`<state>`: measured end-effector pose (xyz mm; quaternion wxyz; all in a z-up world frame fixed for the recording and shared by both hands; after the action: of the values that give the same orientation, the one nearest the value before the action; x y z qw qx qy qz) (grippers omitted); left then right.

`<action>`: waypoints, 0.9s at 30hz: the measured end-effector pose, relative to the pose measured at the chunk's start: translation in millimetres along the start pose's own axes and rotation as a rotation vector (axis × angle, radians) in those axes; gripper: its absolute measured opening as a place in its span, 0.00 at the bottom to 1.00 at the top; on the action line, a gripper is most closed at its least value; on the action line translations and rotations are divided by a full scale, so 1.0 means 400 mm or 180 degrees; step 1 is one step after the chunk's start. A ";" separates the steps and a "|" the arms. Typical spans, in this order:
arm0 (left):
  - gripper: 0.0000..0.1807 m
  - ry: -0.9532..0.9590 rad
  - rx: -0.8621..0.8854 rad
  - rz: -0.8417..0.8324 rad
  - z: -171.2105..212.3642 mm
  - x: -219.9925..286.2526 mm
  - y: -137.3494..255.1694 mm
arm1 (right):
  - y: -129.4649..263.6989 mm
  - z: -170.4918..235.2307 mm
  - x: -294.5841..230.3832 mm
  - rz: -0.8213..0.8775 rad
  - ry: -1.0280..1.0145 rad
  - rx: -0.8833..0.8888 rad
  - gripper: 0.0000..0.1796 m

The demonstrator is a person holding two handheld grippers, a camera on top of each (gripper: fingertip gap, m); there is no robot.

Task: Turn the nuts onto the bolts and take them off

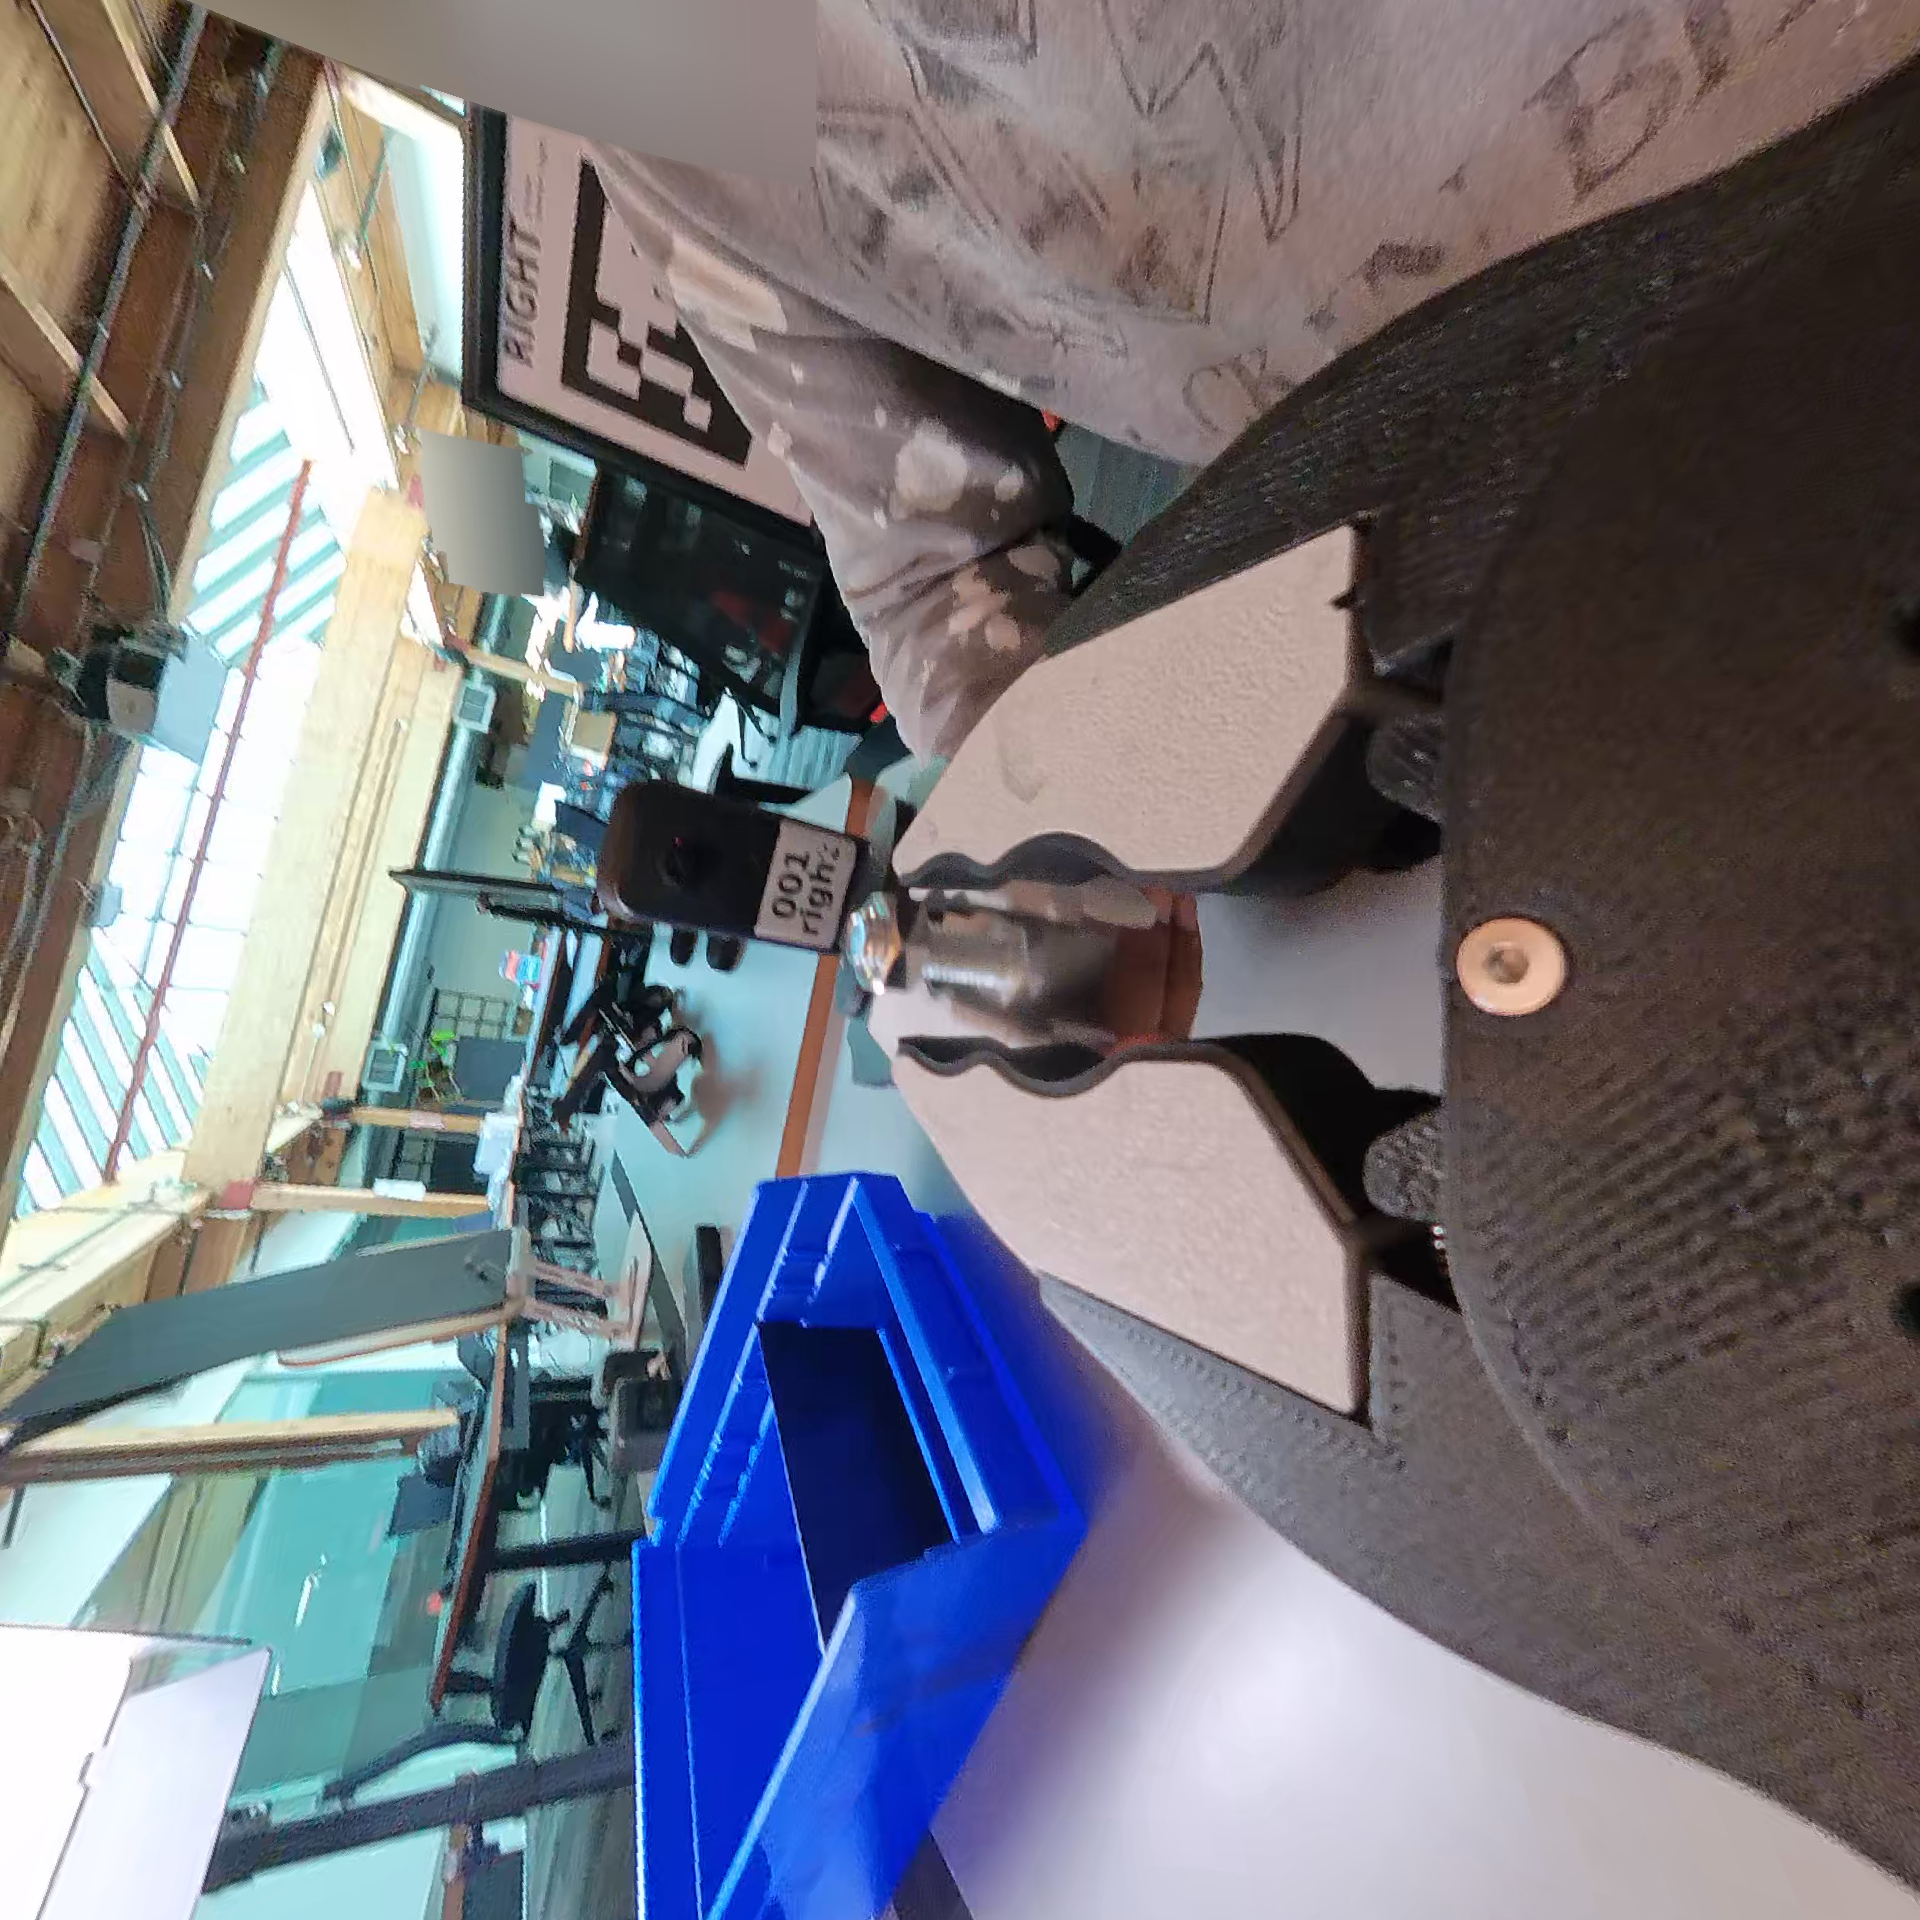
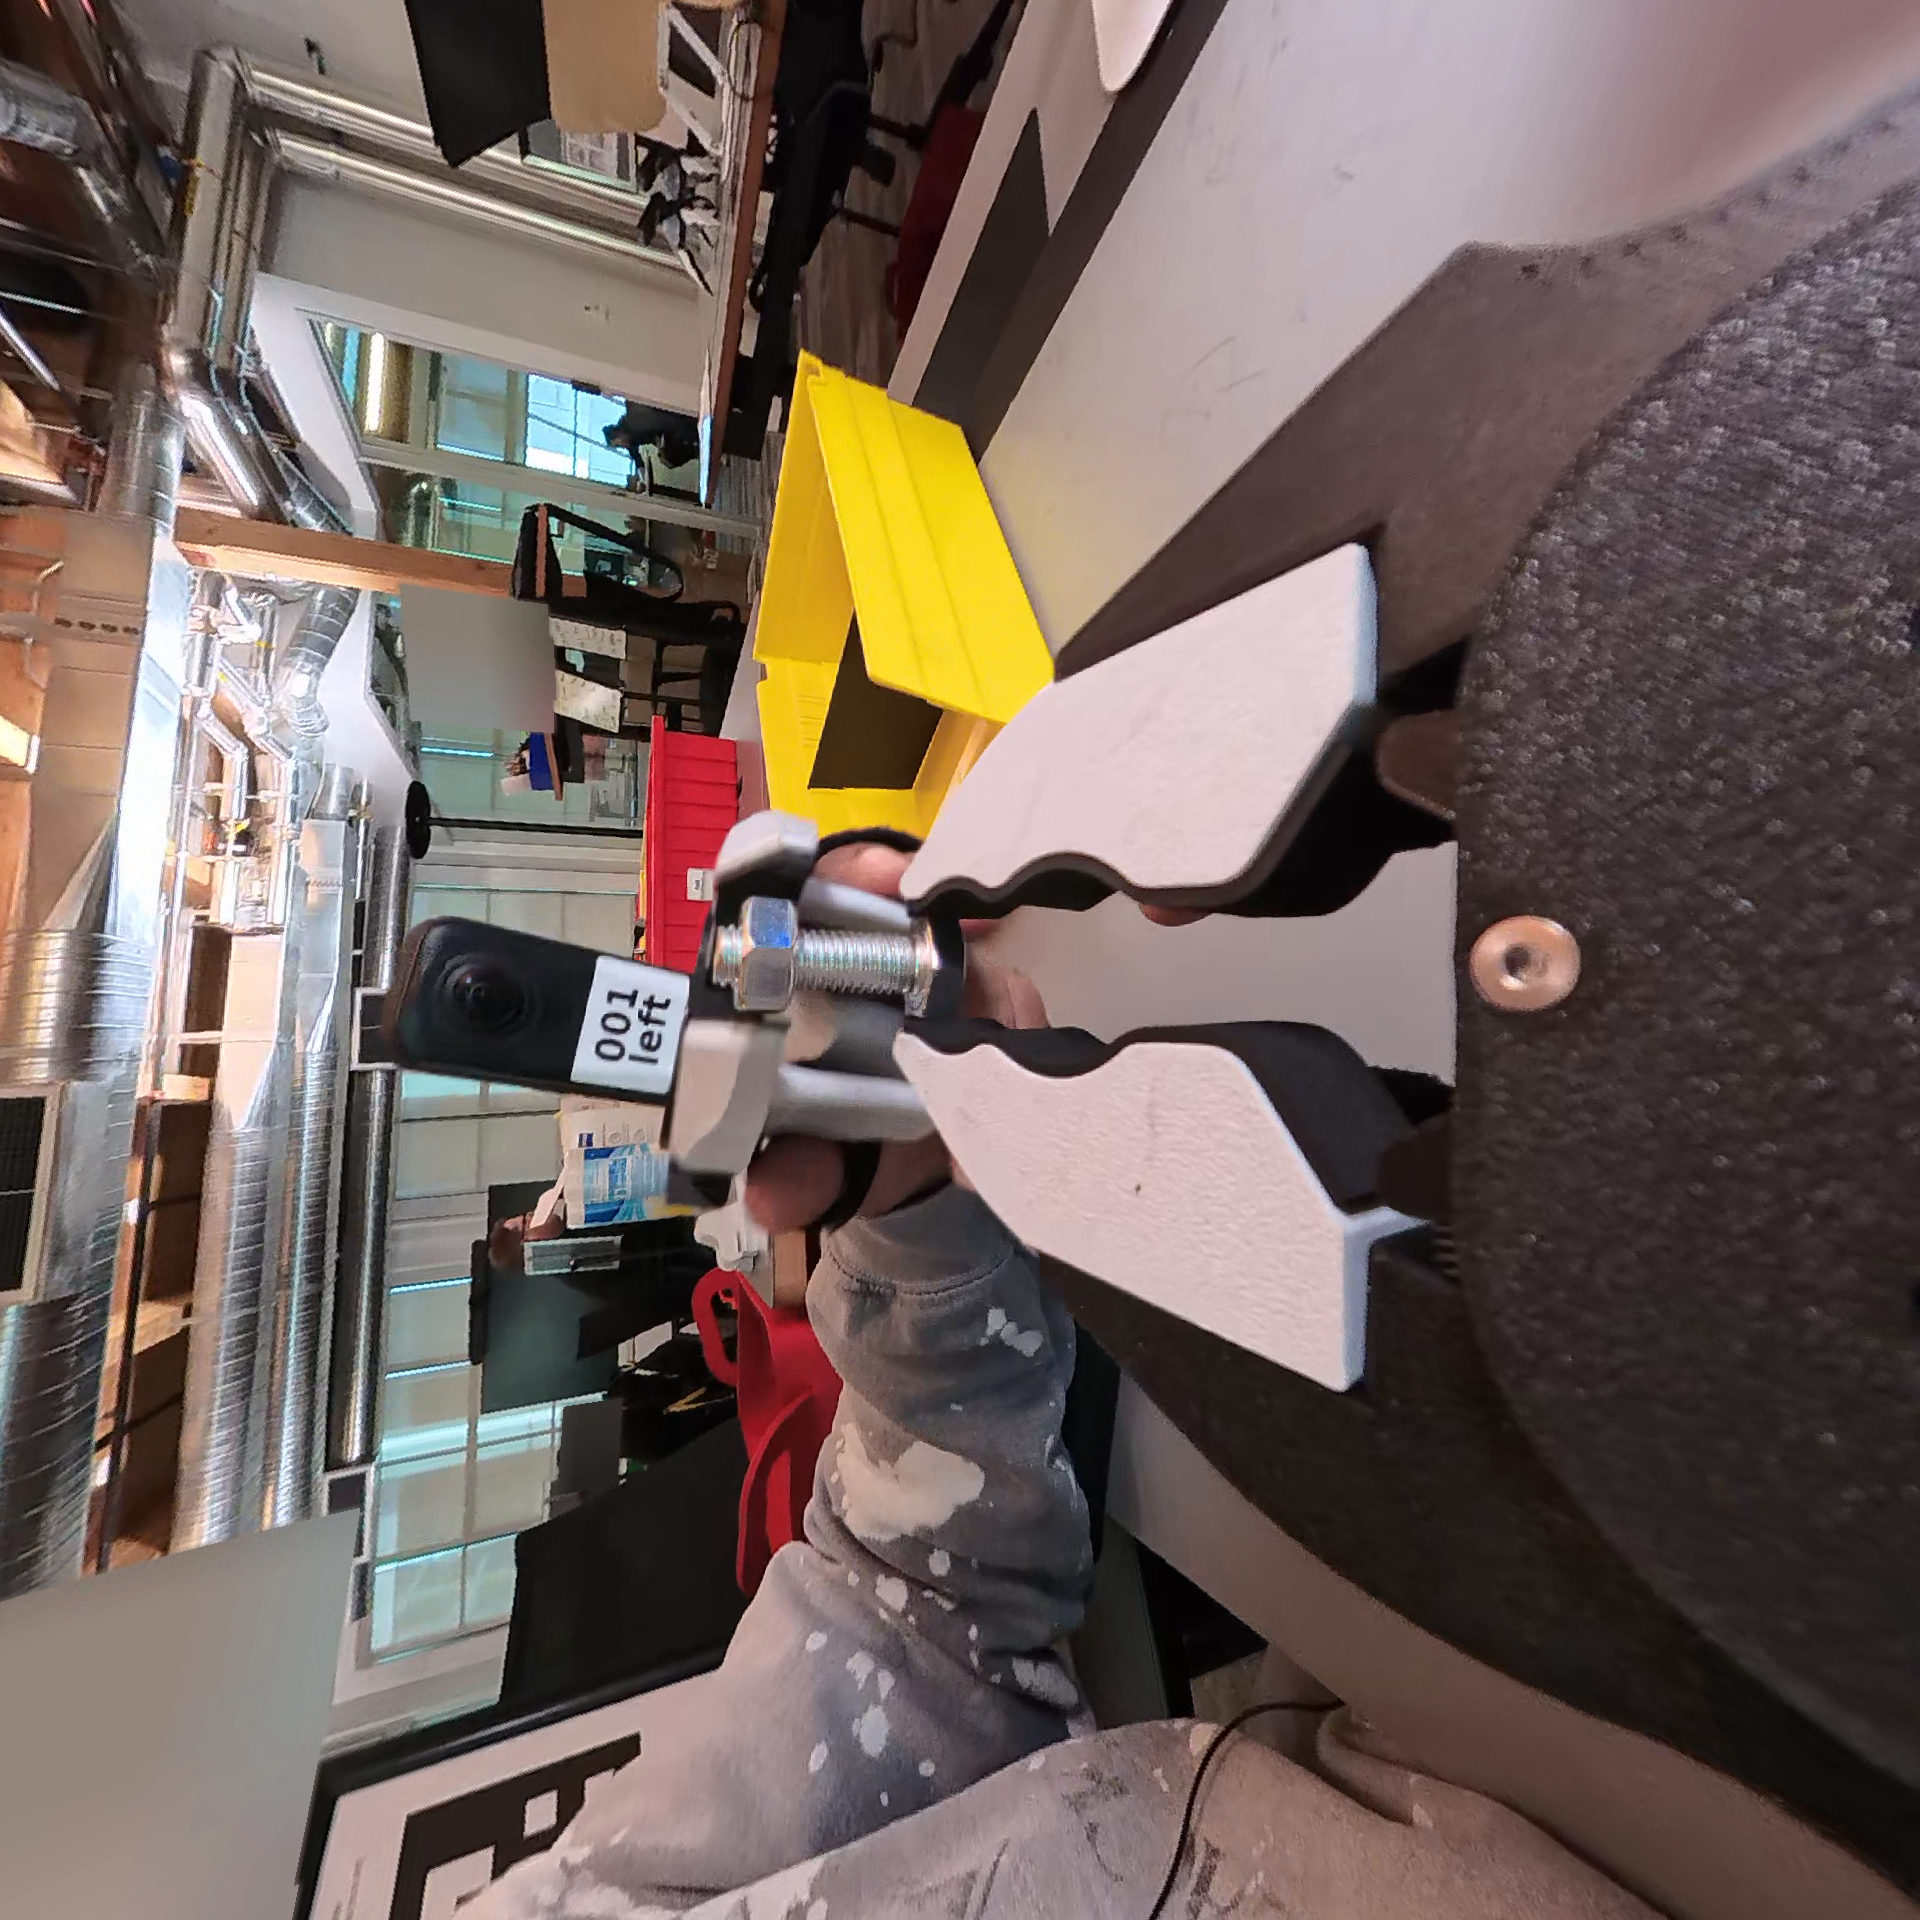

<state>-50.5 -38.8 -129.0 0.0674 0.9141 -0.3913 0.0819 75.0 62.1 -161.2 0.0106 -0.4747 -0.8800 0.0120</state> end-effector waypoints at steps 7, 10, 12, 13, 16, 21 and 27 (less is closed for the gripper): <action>0.11 0.0160 0.0045 -0.0342 0.004 -0.043 0.029 | 0.006 -0.011 -0.010 -0.0163 0.0042 0.0127 0.10; 0.15 0.0035 0.0061 -0.0136 -0.002 -0.019 0.021 | 0.004 -0.006 -0.006 -0.0107 0.0016 0.0072 0.10; 0.17 -0.0017 0.0041 0.0004 -0.005 -0.001 0.012 | 0.002 -0.004 -0.004 -0.0057 0.0017 0.0034 0.10; 0.18 -0.0026 0.0031 0.0028 -0.007 0.003 0.008 | 0.002 -0.004 -0.005 -0.0046 0.0019 0.0026 0.10; 0.18 -0.0063 -0.0062 -0.0135 -0.002 -0.002 0.003 | 0.001 -0.004 -0.006 -0.0029 0.0020 0.0037 0.10; 0.09 0.0112 -0.0012 -0.0500 -0.004 -0.040 0.035 | 0.006 -0.015 -0.012 -0.0108 0.0073 0.0116 0.10; 0.18 -0.0017 -0.0040 -0.0060 -0.007 -0.001 0.011 | 0.003 -0.006 -0.003 -0.0018 0.0019 0.0041 0.10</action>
<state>-54.1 -41.1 -126.0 0.0729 0.9176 -0.3834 0.0763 76.9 61.7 -158.9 0.0162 -0.4722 -0.8812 0.0162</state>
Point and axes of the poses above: each gripper's, where its closed fingertips meet, y back along the fingers, z out of its underside, x = y × z across the jaws, the point moved 9 cm from there along y, back along the fingers, and after that the axes turned 9 degrees about -x, right-handed, at the moved point
